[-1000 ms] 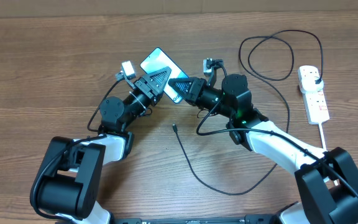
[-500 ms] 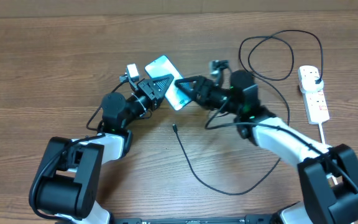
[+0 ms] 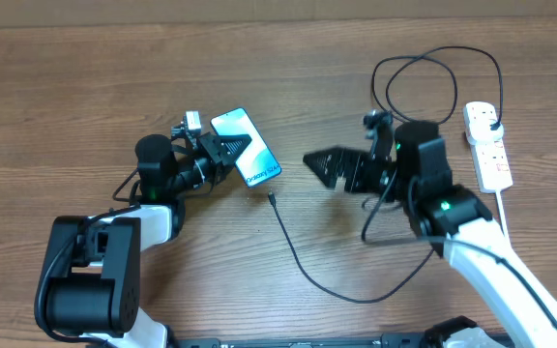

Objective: Plug charger to phone and switch on socket
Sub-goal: 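Hold the phone in the left gripper and move the right gripper toward the cable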

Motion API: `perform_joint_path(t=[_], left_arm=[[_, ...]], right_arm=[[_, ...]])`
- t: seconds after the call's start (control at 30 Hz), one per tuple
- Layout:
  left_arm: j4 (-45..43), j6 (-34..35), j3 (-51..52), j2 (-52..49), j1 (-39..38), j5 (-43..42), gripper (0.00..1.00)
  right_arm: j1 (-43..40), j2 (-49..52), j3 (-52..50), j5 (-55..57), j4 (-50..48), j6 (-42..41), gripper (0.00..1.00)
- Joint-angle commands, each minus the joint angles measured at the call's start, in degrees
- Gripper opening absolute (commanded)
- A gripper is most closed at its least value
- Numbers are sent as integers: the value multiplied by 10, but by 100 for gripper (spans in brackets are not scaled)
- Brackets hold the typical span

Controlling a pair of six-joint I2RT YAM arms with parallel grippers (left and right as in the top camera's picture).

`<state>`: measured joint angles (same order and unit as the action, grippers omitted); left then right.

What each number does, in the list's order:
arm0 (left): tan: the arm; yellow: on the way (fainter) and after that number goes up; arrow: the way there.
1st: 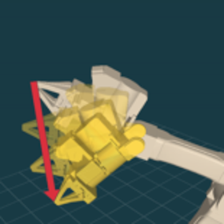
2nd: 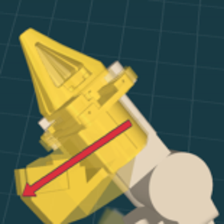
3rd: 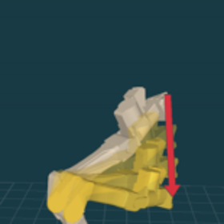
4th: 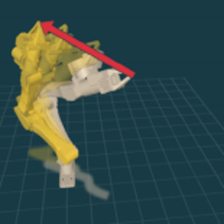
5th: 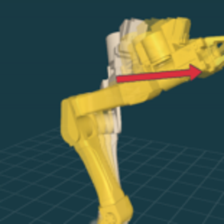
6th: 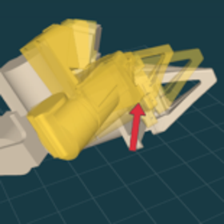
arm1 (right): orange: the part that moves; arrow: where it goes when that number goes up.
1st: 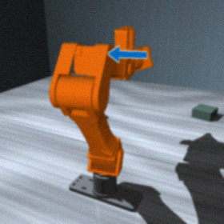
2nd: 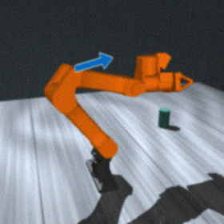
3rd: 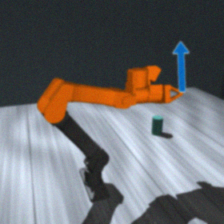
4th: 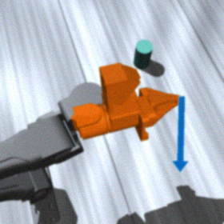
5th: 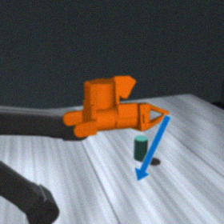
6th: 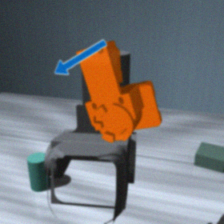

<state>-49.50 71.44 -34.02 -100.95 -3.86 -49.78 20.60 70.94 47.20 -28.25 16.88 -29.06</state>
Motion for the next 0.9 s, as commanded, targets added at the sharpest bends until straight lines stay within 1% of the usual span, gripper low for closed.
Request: perform_joint_path(t=[0.0,0.07,0.1,0.13,0.2,0.23,0.33,0.4,0.43,0.53,0.63,0.73,0.8,0.87], left_arm=[[3,-77,-12,9,15,-68,4],[12,-80,-15,9,27,-85,4],[23,-81,-22,9,38,-103,4],[31,-83,-27,9,44,-113,4],[36,-86,-39,9,55,-137,4],[39,-89,-48,9,62,-151,4],[43,-114,-49,9,65,-165,4],[75,-144,-49,9,65,-163,4],[91,-156,-49,9,65,-156,4],[108,-177,-49,9,65,-141,4],[107,-177,-49,9,65,-127,4],[107,-177,-49,9,65,-111,4],[107,-177,-49,9,66,-102,4],[108,-177,-49,9,71,-101,4]], right_arm=[[50,-15,0,118,27,83,96],[91,-12,0,162,39,94,96],[129,-7,0,212,43,97,95],[140,-5,0,226,43,97,96],[179,5,0,277,42,97,98],[201,11,0,286,43,96,100],[212,12,0,285,50,96,100],[214,12,0,284,58,96,100],[214,12,0,284,59,96,99],[214,18,0,284,56,104,91],[219,38,0,287,54,130,86],[235,69,0,297,44,133,82],[250,91,0,313,33,141,77],[266,118,0,330,18,144,76]])
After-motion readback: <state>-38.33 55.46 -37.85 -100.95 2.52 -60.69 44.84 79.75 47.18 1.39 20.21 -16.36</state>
